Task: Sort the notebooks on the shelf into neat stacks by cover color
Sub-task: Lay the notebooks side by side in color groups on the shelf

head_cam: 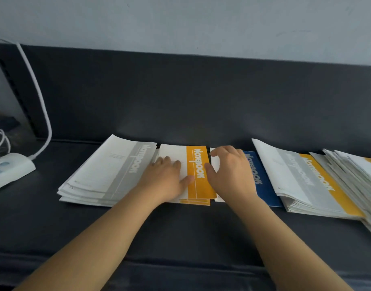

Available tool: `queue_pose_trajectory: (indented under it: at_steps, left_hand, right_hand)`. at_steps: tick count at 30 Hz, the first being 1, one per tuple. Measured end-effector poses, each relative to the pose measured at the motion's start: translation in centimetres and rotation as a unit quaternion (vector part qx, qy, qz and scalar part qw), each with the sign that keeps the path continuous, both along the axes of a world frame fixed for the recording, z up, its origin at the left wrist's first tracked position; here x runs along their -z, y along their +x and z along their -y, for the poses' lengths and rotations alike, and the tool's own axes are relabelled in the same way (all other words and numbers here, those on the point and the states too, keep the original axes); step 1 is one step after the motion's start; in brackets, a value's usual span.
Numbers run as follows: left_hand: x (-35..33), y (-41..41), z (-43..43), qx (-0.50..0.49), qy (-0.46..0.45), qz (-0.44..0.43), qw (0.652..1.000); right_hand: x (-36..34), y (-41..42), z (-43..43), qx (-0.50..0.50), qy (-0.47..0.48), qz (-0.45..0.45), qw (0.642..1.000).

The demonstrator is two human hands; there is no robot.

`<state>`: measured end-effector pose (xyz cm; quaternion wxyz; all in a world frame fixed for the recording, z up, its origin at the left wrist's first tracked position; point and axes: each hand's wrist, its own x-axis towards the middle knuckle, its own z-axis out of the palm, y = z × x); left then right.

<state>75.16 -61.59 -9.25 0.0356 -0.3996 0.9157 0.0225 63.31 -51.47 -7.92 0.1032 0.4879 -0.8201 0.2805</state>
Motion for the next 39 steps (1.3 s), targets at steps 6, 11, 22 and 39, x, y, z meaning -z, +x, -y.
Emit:
queue_pose_trajectory:
  at_steps: [6,11,22,39]
  left_hand:
    - [-0.3,-1.3,-1.2,0.05,-0.041,-0.131,0.989]
    - [-1.9,-5.4,-5.0,0.035,0.194,-0.305,0.932]
    - [-2.0,-14.2,-10.0,-0.08,0.465,-0.448,0.76]
    - [-4.1,-0.1,-3.7,-0.171,0.311,-0.569,0.742]
  right_hand:
    - [-1.3,-3.3,-4.6,0.161,0.092,-0.062,0.981]
    - [-1.9,-6.0,-7.6,0.185,0.177,0.087,0.963]
    - [-2.2,-9.1,-11.0,0.038,0.052,0.22,0.973]
    - [-2.4,-5.7,-3.9,-0.054,-0.175,0.512,0.839]
